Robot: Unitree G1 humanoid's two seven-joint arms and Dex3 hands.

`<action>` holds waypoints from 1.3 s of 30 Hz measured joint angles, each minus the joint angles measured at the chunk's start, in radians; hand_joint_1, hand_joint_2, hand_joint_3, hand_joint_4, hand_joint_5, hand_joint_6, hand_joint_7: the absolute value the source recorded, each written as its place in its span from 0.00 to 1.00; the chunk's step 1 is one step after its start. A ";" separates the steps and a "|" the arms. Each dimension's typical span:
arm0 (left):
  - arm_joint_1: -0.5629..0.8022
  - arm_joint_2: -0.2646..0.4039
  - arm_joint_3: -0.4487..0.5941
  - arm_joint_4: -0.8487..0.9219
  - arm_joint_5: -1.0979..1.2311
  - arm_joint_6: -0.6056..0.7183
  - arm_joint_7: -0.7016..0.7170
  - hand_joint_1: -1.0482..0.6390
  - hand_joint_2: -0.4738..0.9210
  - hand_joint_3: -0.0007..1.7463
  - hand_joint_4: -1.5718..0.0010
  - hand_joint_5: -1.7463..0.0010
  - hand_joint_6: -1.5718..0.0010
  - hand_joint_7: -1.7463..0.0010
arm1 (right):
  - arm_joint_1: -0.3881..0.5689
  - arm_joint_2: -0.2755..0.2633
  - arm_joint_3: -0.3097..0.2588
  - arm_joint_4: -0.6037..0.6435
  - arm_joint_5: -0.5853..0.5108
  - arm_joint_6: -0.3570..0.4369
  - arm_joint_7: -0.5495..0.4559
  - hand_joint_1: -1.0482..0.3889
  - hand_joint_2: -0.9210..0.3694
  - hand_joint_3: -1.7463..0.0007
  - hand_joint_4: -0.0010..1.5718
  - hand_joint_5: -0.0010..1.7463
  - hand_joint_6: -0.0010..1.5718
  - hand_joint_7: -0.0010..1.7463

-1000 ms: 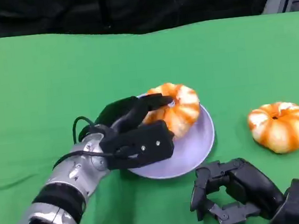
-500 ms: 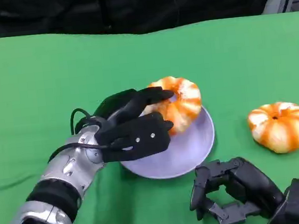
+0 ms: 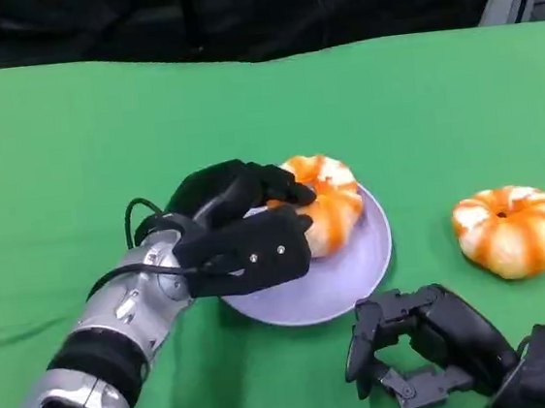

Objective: Grasp the bread from the table and place it into the plate.

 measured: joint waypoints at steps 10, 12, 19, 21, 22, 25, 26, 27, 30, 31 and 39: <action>0.035 0.002 0.032 -0.047 -0.026 -0.024 0.029 0.18 1.00 0.41 0.43 0.81 0.37 0.92 | 0.002 0.003 0.003 -0.015 0.000 0.010 -0.001 0.83 0.30 0.34 0.61 0.76 0.60 0.62; 0.057 0.006 0.052 -0.073 -0.038 -0.046 0.049 0.19 1.00 0.41 0.61 0.45 0.40 0.84 | 0.002 0.004 0.004 -0.021 0.001 0.013 -0.001 0.83 0.30 0.34 0.61 0.76 0.60 0.62; 0.156 0.048 0.105 -0.278 -0.068 -0.002 0.046 0.16 1.00 0.42 0.62 0.45 0.44 0.84 | 0.004 0.006 0.003 -0.026 0.006 0.029 0.008 0.84 0.28 0.35 0.60 0.76 0.60 0.62; 0.190 0.067 0.111 -0.354 -0.068 0.029 0.025 0.15 1.00 0.42 0.59 0.50 0.43 0.90 | 0.004 0.005 0.002 -0.025 0.006 0.029 0.008 0.84 0.28 0.36 0.60 0.76 0.60 0.62; 0.207 0.076 0.113 -0.389 -0.067 0.043 0.016 0.15 1.00 0.42 0.56 0.55 0.43 0.93 | 0.004 0.005 0.002 -0.025 0.005 0.029 0.008 0.83 0.28 0.36 0.60 0.76 0.60 0.62; 0.262 0.095 0.116 -0.497 -0.063 0.093 -0.006 0.14 1.00 0.41 0.48 0.75 0.45 0.99 | 0.004 0.005 0.001 -0.022 0.003 0.028 0.007 0.82 0.28 0.36 0.60 0.76 0.61 0.62; 0.279 0.100 0.116 -0.529 -0.059 0.113 -0.013 0.13 1.00 0.41 0.44 0.86 0.48 0.99 | 0.004 0.005 0.001 -0.021 0.003 0.027 0.007 0.82 0.28 0.36 0.60 0.75 0.61 0.62; 0.297 0.105 0.115 -0.564 -0.052 0.132 -0.016 0.13 1.00 0.40 0.43 0.89 0.49 1.00 | 0.003 0.005 0.001 -0.019 0.002 0.027 0.007 0.82 0.28 0.36 0.60 0.75 0.61 0.61; 0.339 0.126 0.116 -0.656 -0.028 0.174 -0.019 0.14 1.00 0.40 0.41 0.93 0.52 1.00 | 0.003 0.005 0.000 -0.011 0.002 0.023 0.006 0.82 0.28 0.37 0.61 0.75 0.61 0.61; 0.352 0.133 0.116 -0.684 -0.023 0.188 -0.026 0.14 1.00 0.40 0.40 0.94 0.53 1.00 | 0.003 0.005 0.000 -0.009 0.002 0.022 0.006 0.82 0.27 0.37 0.61 0.74 0.61 0.61; 0.466 0.164 0.137 -0.865 -0.029 0.234 -0.065 0.17 1.00 0.37 0.38 0.97 0.54 1.00 | 0.002 0.006 -0.001 0.000 0.003 0.019 0.008 0.82 0.25 0.39 0.61 0.74 0.61 0.60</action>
